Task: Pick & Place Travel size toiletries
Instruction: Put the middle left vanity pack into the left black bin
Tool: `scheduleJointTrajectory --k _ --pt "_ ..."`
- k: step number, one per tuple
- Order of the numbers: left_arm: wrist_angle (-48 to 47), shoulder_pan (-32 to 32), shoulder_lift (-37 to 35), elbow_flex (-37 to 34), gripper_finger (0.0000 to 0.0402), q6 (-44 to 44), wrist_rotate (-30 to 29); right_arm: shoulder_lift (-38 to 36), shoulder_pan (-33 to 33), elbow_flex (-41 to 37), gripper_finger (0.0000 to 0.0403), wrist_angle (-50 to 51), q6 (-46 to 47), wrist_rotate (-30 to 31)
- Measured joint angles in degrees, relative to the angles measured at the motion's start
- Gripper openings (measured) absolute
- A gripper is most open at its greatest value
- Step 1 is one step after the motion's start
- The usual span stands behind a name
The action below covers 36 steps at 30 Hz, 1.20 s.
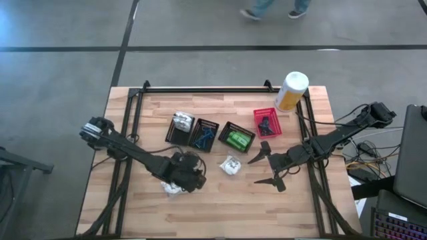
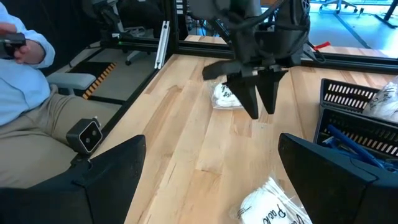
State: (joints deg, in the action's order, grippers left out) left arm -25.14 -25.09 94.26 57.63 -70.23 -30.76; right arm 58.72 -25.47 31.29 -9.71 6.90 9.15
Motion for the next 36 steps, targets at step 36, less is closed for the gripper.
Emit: scheduleJointTrajectory --k 36 --pt "-57.3 0.0 35.0 50.0 0.0193 -38.5 23.3 0.0 0.0 0.0 0.0364 0.0 0.0 0.0"
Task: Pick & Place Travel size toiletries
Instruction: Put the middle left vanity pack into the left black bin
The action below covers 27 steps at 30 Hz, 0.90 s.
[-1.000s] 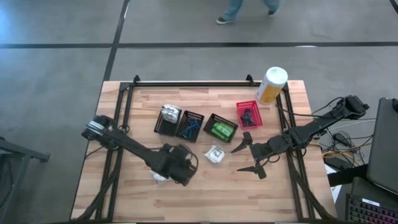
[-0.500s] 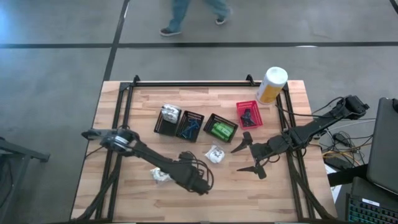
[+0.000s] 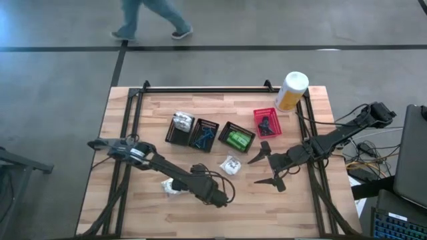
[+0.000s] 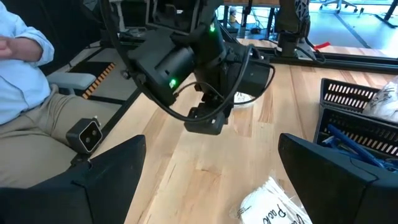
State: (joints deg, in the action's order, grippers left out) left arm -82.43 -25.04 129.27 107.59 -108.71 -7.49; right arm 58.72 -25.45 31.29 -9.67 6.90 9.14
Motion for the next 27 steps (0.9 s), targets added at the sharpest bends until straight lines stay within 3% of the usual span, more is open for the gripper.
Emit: scheduleJointTrajectory --k 27 --pt "-1.0 0.1 0.7 -3.1 0.0193 -2.7 9.7 0.0 0.0 0.0 0.0364 0.0 0.0 0.0"
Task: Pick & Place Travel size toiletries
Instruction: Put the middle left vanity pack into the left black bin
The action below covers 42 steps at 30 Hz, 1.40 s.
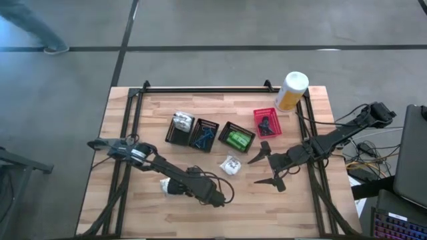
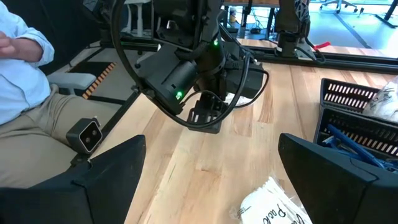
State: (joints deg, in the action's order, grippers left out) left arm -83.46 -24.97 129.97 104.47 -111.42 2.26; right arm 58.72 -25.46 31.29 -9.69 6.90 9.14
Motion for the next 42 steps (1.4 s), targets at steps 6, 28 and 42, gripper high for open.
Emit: scheduleJointTrajectory --k 6,28,42 --pt "-0.9 0.0 0.0 -0.1 0.0193 -0.3 0.0 0.0 0.0 0.0 0.0364 0.0 0.0 0.0" --pt "-6.6 0.2 0.0 -3.7 0.0193 -3.5 3.3 0.0 0.0 0.0 0.0364 0.0 0.0 0.0" --pt "-6.5 0.6 0.0 -6.7 0.0193 -4.0 5.9 0.0 0.0 0.0 0.0364 0.0 0.0 0.0"
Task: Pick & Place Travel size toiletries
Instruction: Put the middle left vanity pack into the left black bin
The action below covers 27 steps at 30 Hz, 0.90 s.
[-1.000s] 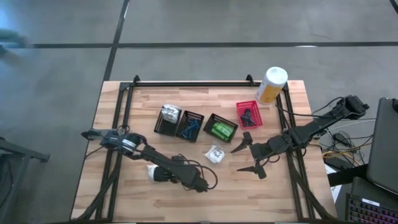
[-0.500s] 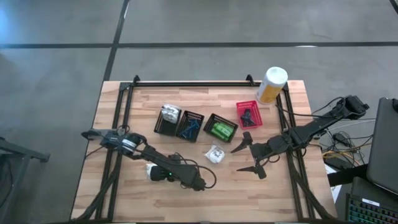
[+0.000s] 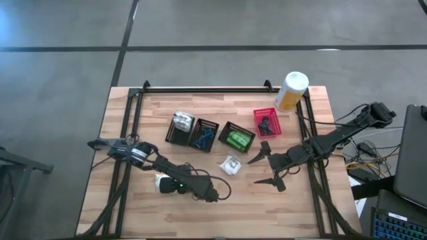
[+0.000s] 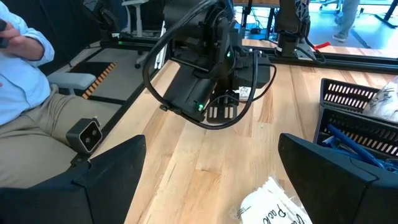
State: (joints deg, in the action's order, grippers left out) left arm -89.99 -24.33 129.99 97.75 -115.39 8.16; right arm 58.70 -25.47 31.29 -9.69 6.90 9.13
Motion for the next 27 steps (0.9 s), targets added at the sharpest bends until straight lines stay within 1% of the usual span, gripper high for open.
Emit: scheduleJointTrajectory --k 6,16,21,27 --pt "0.0 0.3 0.0 -1.0 0.0193 -0.2 0.1 0.0 0.0 0.0 0.0364 0.0 0.0 0.0" --pt "-0.5 0.6 -0.1 -5.2 0.0193 0.7 0.6 0.0 0.0 0.0 0.0364 0.0 0.0 0.0" --pt "-0.5 0.6 -0.1 -5.3 0.0192 -0.5 0.6 0.0 0.0 0.0 0.0364 0.0 0.0 0.0" --pt "-0.1 0.7 -0.2 -5.9 0.0175 -2.2 0.5 0.0 0.0 0.0 0.0364 0.0 0.0 0.0"
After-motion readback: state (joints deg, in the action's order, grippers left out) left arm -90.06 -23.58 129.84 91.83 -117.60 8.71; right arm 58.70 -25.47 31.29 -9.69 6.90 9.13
